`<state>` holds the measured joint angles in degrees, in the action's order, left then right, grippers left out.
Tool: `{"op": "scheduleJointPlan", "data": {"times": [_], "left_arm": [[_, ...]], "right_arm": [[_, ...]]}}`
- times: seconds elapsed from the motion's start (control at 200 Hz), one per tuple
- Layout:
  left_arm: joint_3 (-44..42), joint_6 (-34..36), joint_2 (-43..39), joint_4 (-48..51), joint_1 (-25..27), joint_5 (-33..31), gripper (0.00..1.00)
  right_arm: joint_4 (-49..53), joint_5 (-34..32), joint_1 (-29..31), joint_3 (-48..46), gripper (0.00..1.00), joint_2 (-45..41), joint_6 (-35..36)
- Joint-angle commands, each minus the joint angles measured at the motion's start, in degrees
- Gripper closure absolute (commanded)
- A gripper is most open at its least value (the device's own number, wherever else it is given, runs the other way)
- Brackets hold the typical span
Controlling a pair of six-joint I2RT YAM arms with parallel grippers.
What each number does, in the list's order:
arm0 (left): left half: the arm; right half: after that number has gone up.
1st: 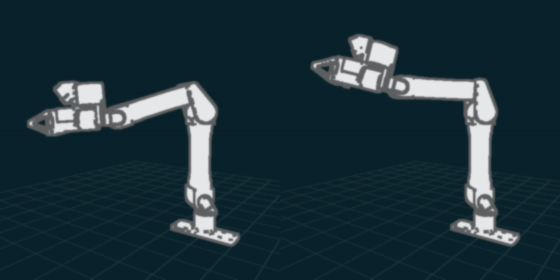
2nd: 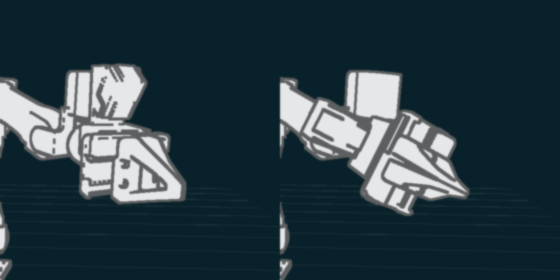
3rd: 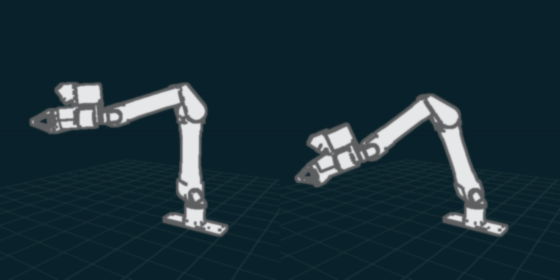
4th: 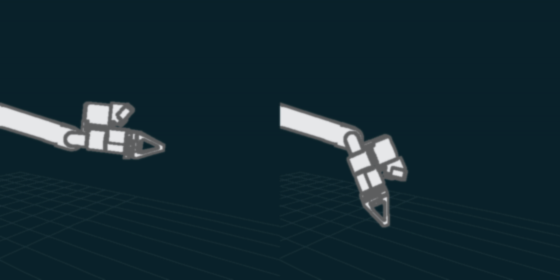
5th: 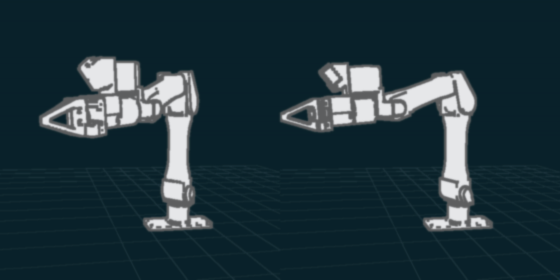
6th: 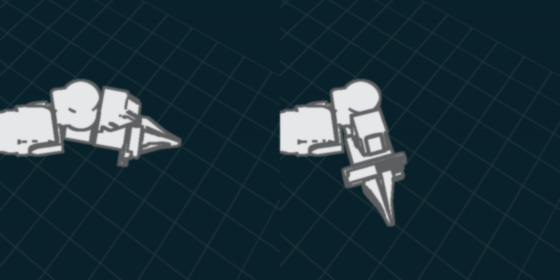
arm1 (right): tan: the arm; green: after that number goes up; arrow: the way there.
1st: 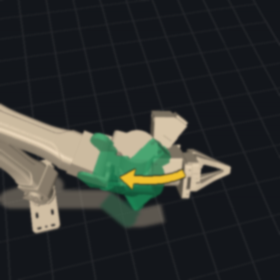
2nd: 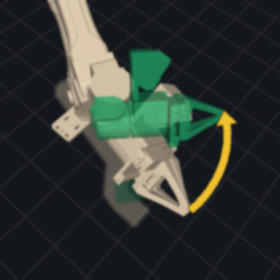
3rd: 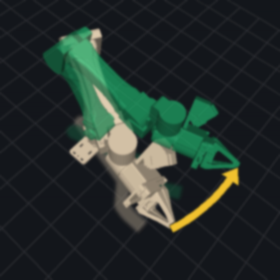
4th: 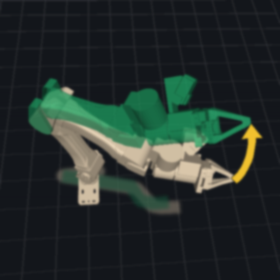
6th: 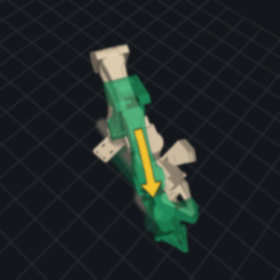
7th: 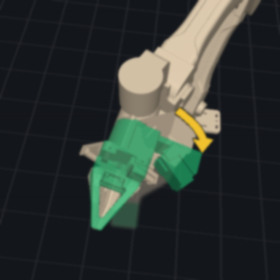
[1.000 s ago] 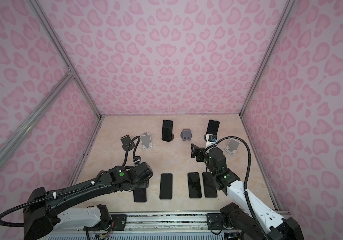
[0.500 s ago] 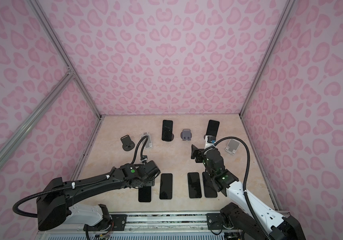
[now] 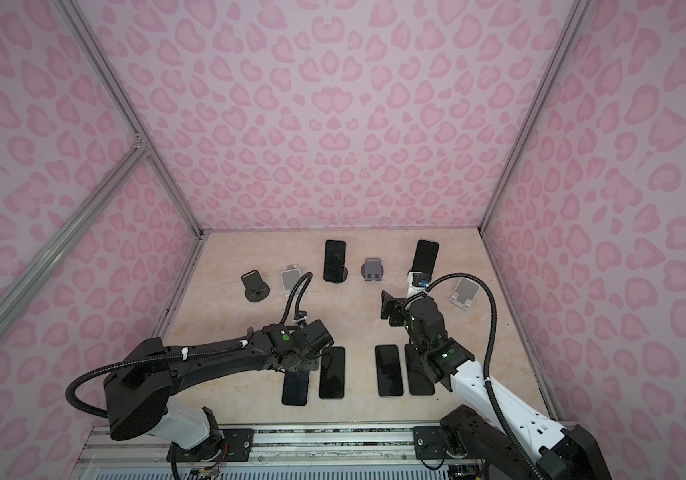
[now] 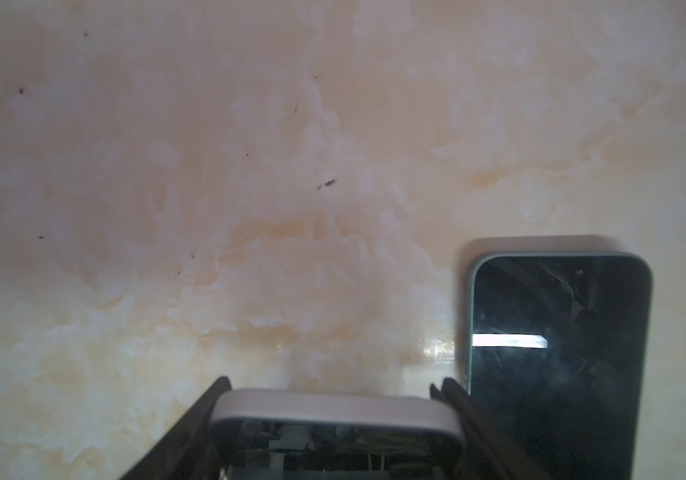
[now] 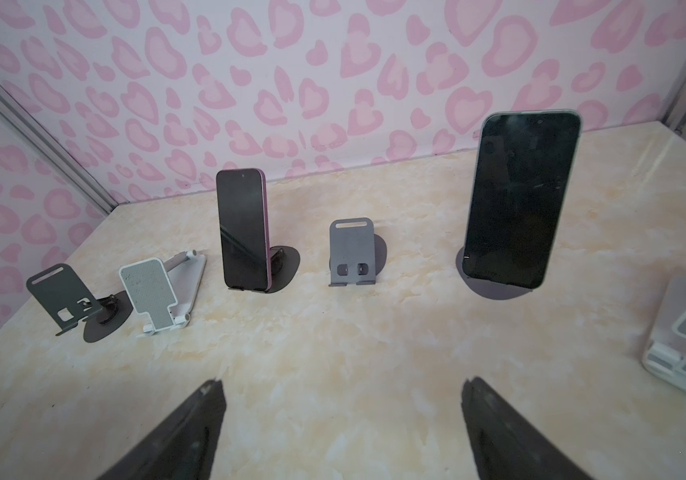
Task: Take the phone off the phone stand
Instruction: 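Lower the held phone onto the table beside the flat phones with the left gripper, then open the left gripper to release the phone beside the flat phones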
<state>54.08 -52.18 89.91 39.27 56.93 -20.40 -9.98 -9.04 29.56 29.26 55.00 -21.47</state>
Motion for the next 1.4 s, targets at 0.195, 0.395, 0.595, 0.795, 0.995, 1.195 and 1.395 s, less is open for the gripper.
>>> {"op": "scheduleJointPlan", "data": {"times": [0.195, 0.395, 0.595, 0.795, 0.995, 1.195, 1.395], "left_arm": [[1.3, 0.9, 5.3, -4.3, -1.7, -0.5, 0.52], [0.4, 0.1, 6.6, -7.0, -2.5, 0.6, 0.51], [0.3, 0.0, 7.8, -8.3, -2.5, 1.7, 0.45], [0.9, -0.3, 9.2, -8.3, -2.6, 1.5, 0.40], [0.8, -0.6, 9.1, -8.1, -3.0, 0.9, 0.35], [0.8, -1.2, 8.6, -7.3, -3.0, 0.5, 0.26], [-0.1, -1.3, 7.8, -6.9, -3.0, 0.2, 0.21]], "right_arm": [[-1.8, 0.9, 0.1, 0.1, 0.09, 1.4, -0.8], [-1.9, 1.0, 0.1, 0.3, 0.09, 1.9, -0.8], [-1.4, 0.3, 0.2, 0.4, 0.08, 1.5, -0.7], [-0.4, -1.2, 0.1, 0.3, 0.07, -0.1, -0.4], [-0.1, -1.1, 0.1, 0.4, 0.07, -0.4, -0.3], [-0.2, -0.8, 0.1, 0.5, 0.07, -0.2, -0.5], [-0.4, -0.5, 0.1, 0.6, 0.07, 0.3, -0.6]]}}
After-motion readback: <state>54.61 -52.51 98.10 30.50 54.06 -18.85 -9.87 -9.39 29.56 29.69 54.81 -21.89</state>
